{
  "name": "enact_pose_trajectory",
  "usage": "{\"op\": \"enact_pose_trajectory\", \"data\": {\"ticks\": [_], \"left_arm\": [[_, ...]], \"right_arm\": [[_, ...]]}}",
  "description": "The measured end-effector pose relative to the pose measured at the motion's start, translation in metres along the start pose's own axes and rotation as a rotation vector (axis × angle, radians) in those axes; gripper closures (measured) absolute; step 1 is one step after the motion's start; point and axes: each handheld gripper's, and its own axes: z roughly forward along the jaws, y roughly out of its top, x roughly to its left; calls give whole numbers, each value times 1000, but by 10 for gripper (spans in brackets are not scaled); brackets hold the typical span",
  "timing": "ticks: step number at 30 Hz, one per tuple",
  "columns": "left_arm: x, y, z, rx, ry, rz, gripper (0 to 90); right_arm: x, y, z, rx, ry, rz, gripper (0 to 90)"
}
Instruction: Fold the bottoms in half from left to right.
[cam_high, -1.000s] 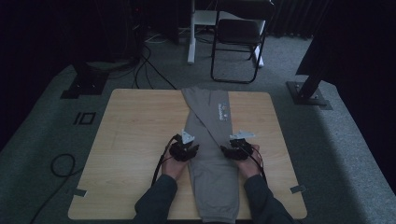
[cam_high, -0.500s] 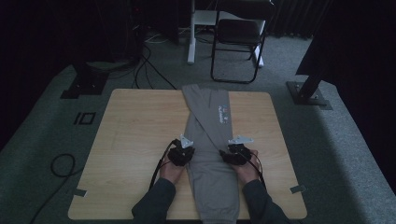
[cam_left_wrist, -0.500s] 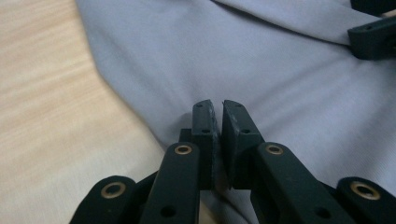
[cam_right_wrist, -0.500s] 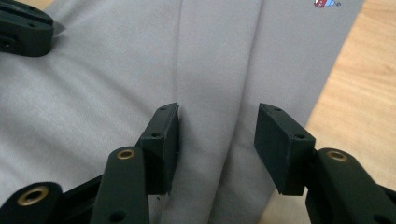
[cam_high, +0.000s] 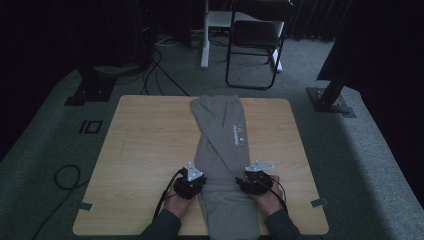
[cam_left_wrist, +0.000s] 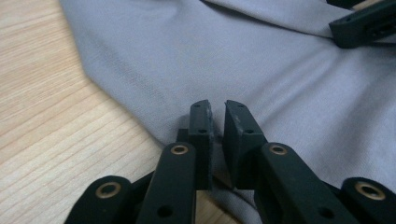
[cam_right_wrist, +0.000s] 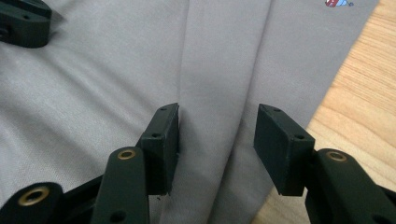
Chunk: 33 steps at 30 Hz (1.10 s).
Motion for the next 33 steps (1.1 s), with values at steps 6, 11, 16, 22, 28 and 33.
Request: {"op": "enact_pose_trajectory", "data": {"ticks": [6, 11, 16, 22, 28, 33], "left_arm": [[11, 12, 7, -26, 42, 5, 698], [25, 25, 20, -22, 76, -32, 691], [28, 28, 30, 2, 83, -35, 691], [28, 27, 29, 1, 91, -42, 714], [28, 26, 29, 1, 97, -40, 720], [27, 26, 29, 2, 99, -38, 721]], "right_arm": [[-1, 25, 18, 25, -42, -77, 445], [3, 60, 42, 9, -63, -118, 432], [10, 84, 62, 18, -21, -171, 558], [-11, 85, 70, 53, -66, -84, 833], [-46, 74, 54, 25, -121, 17, 872], [-70, 61, 49, 30, -146, 73, 837]]}}
